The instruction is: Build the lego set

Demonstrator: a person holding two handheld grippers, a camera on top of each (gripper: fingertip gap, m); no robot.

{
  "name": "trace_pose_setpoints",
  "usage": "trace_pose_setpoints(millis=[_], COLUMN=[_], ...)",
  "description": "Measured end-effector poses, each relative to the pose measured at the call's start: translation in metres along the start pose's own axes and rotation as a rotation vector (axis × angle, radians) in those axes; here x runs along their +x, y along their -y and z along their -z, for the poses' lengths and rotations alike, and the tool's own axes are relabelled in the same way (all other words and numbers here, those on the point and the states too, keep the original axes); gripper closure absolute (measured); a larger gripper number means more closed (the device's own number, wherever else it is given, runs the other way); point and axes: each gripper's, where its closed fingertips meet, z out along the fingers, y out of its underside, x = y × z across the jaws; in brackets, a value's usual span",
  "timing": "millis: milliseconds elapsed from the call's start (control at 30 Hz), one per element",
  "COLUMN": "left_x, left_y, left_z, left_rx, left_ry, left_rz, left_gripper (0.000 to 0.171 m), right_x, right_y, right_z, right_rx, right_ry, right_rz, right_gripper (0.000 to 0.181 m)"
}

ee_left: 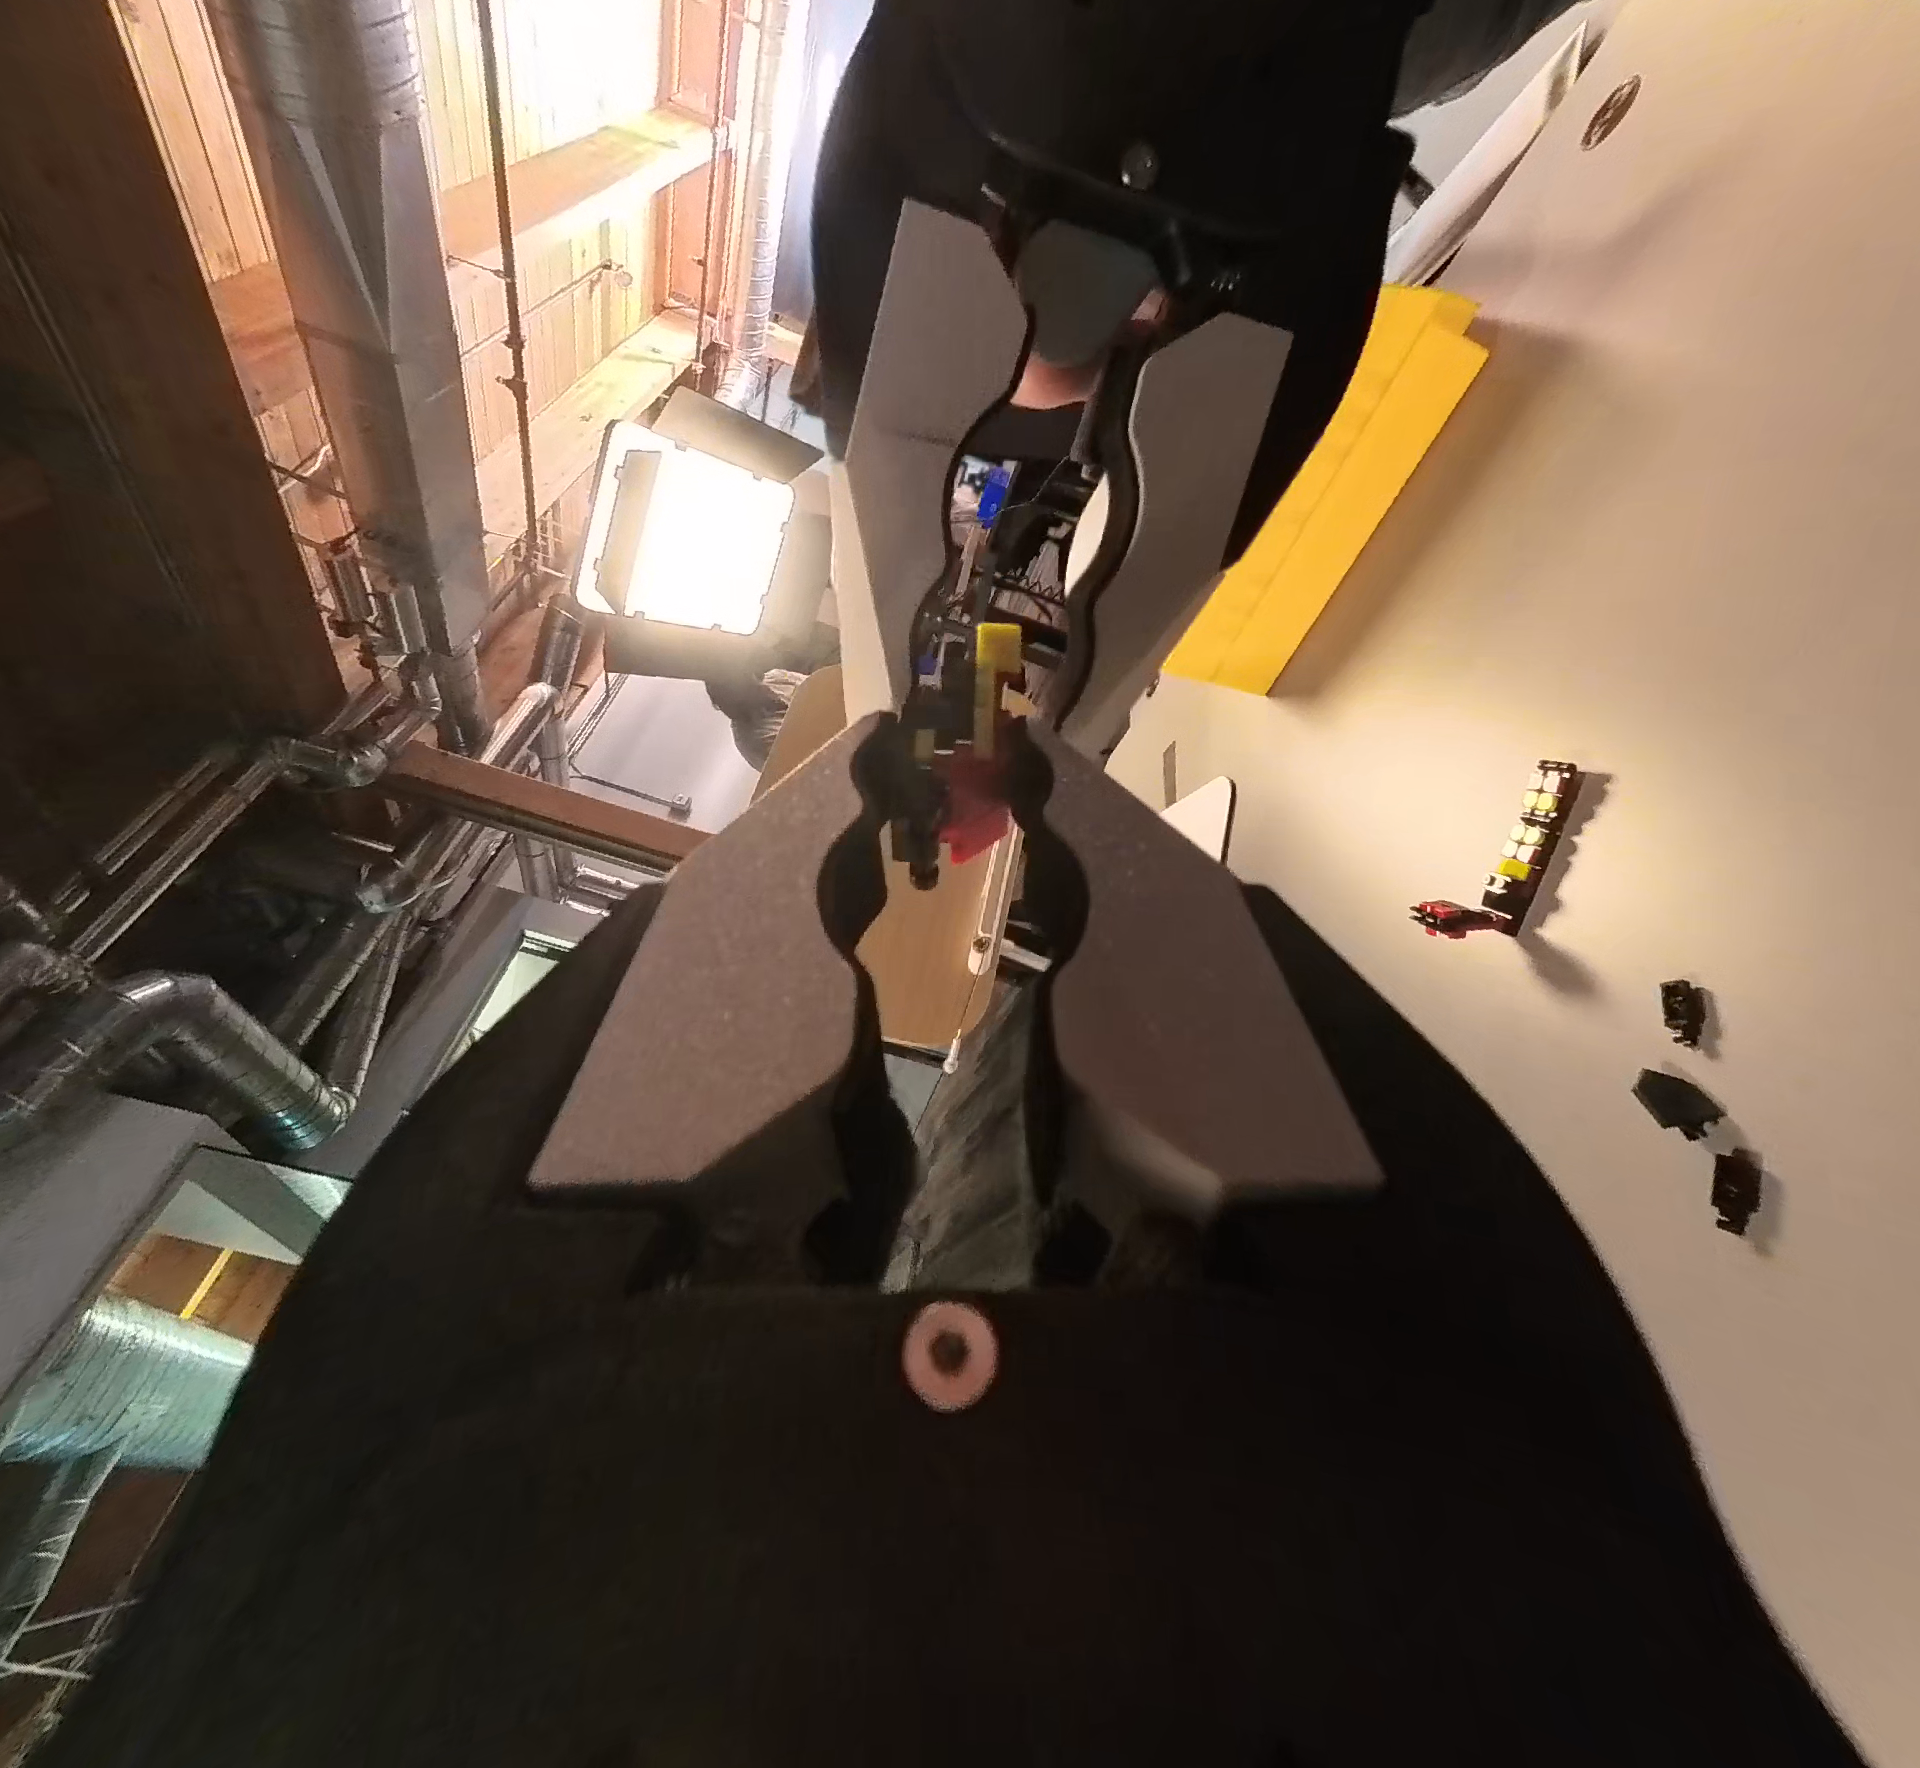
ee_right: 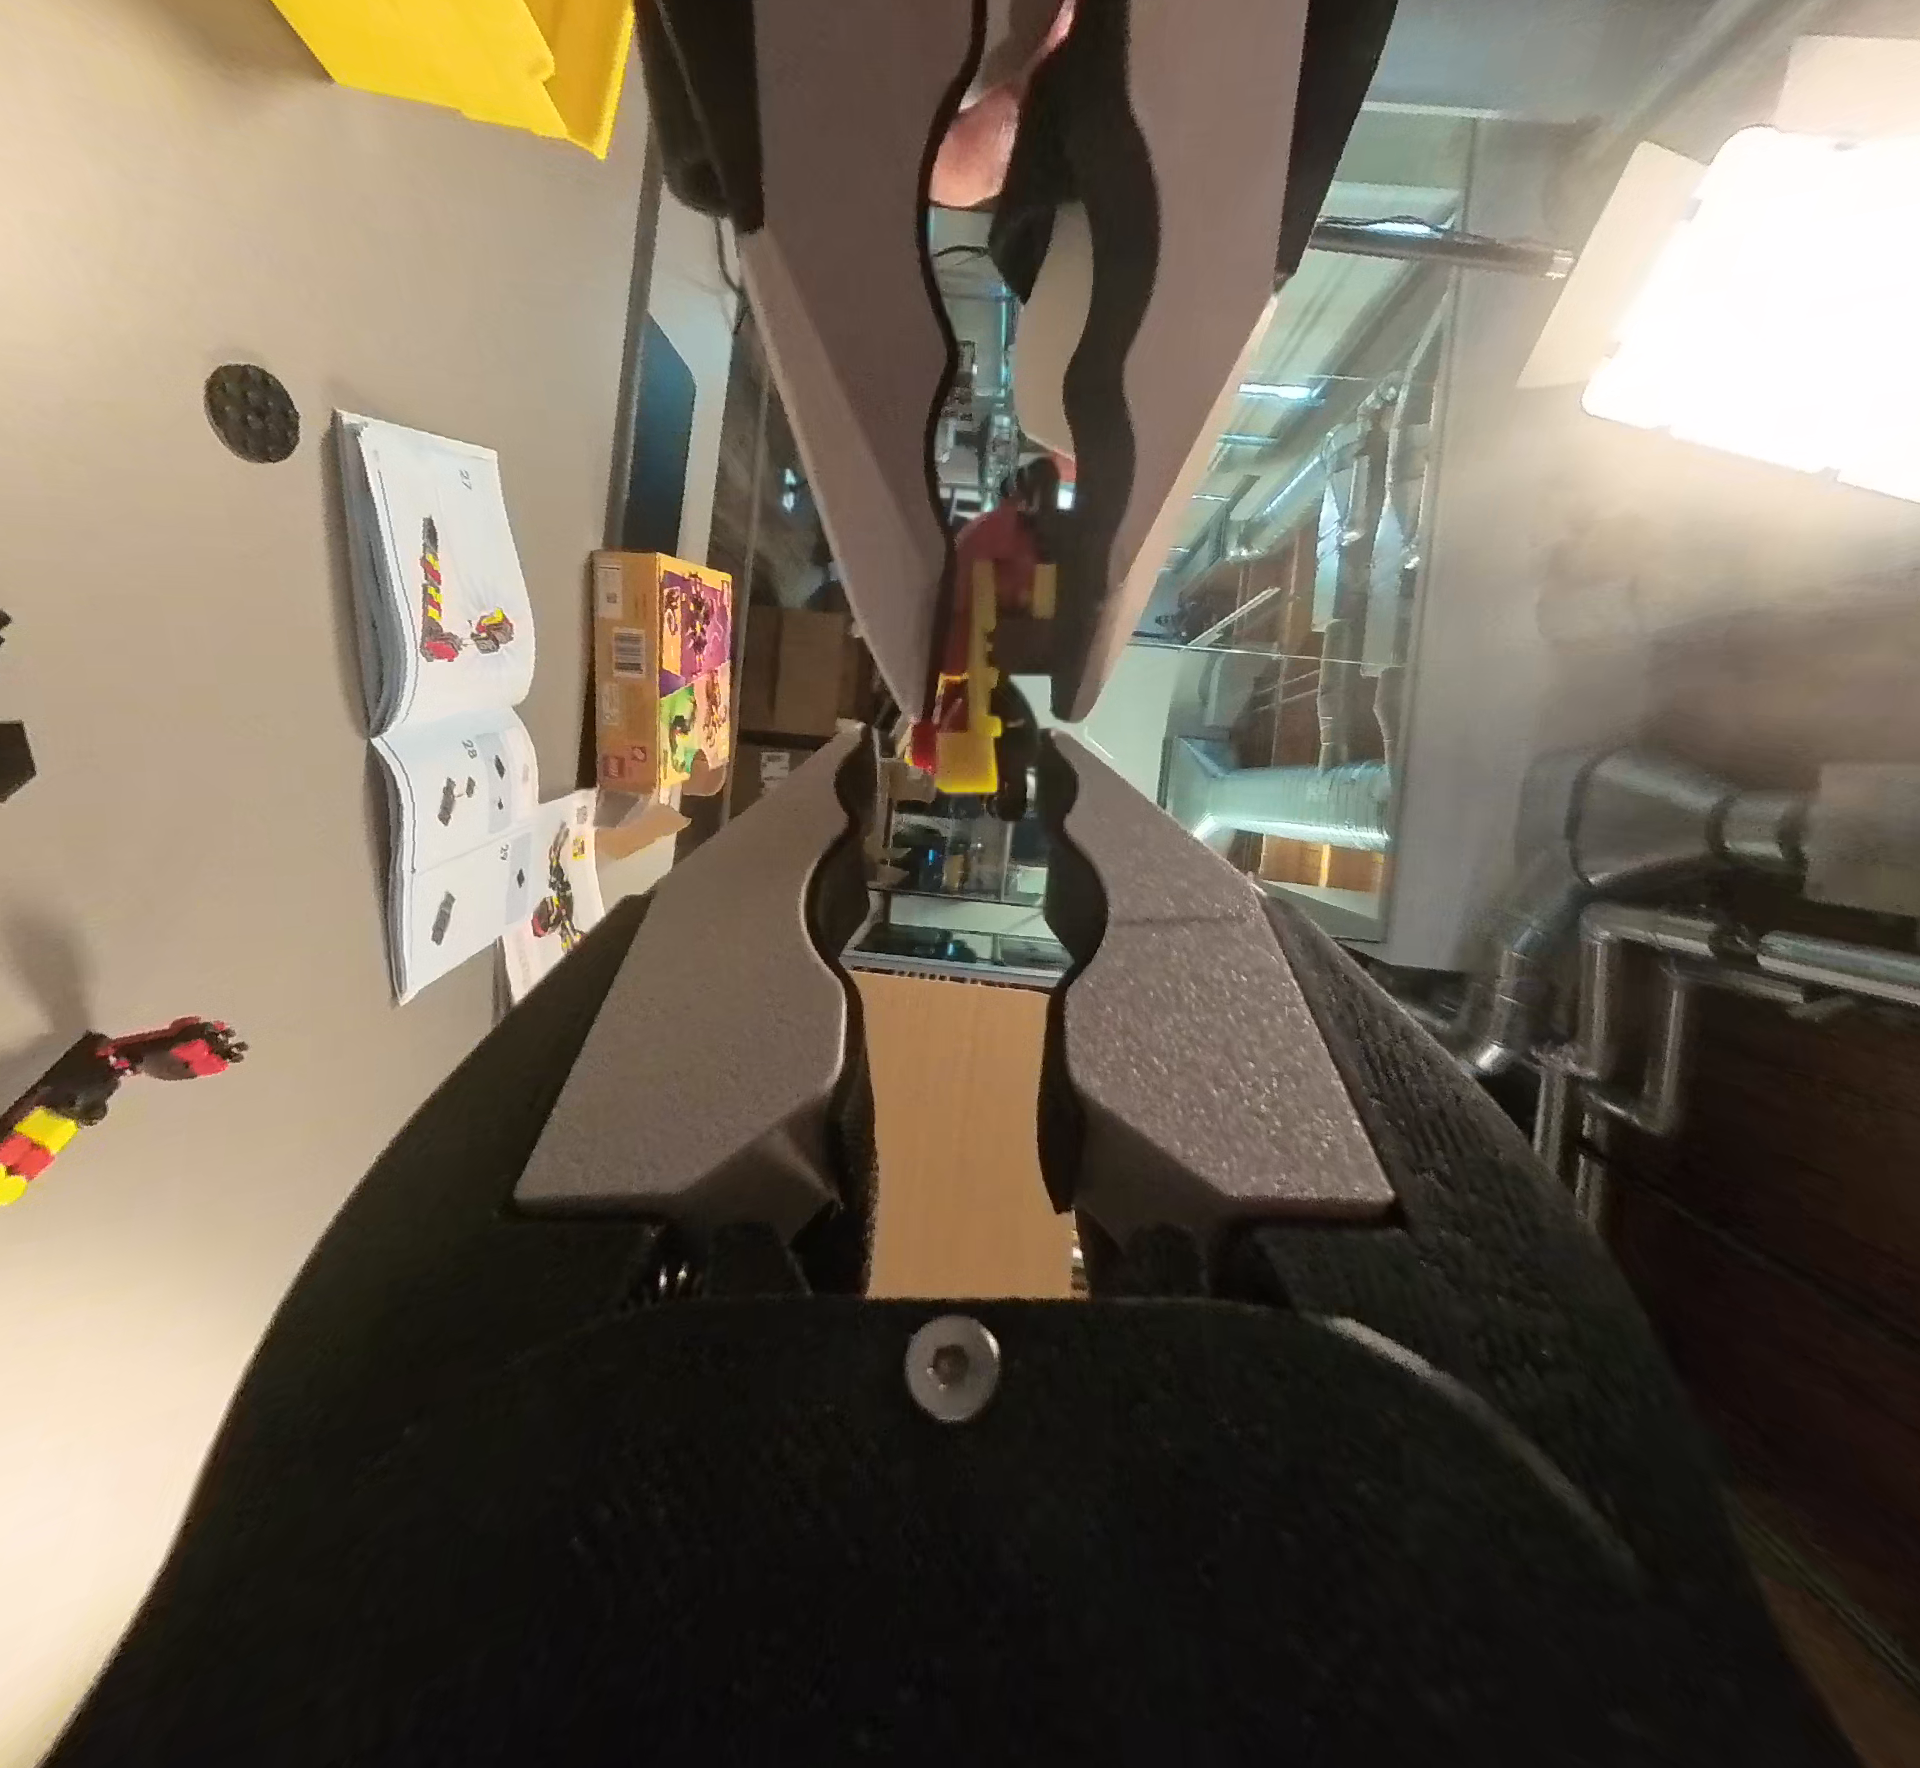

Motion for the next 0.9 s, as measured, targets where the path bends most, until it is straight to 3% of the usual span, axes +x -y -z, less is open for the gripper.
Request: trace_pose_setpoints(millis=[300, 633, 900], left_x=[-0.0006, -0.0009, 0.0006], left_y=[-0.0003, 0.0028, 0.0007], left_z=[-0.0005, 0.0032, 0.0003], left_rx=[-0.005, 0.014, -0.025], left_ry=[0.004, -0.008, -0.014], left_rz=[0.001, 0.014, -0.003], left_gripper=[0.152, 0.152, 0.152], right_x=[0.0020, 0.0038, 0.0034], right_y=[-0.0020, 0.0028, 0.0013], right_z=[-0.0037, 0.0011, 0.0009], right_rx=[-0.022, 0.050, 0.043], right_ry=[-0.004, -0.005, -0.047], right_rz=[0.000, -0.024, 0.058], right_gripper=[0.160, 0.160, 0.159])
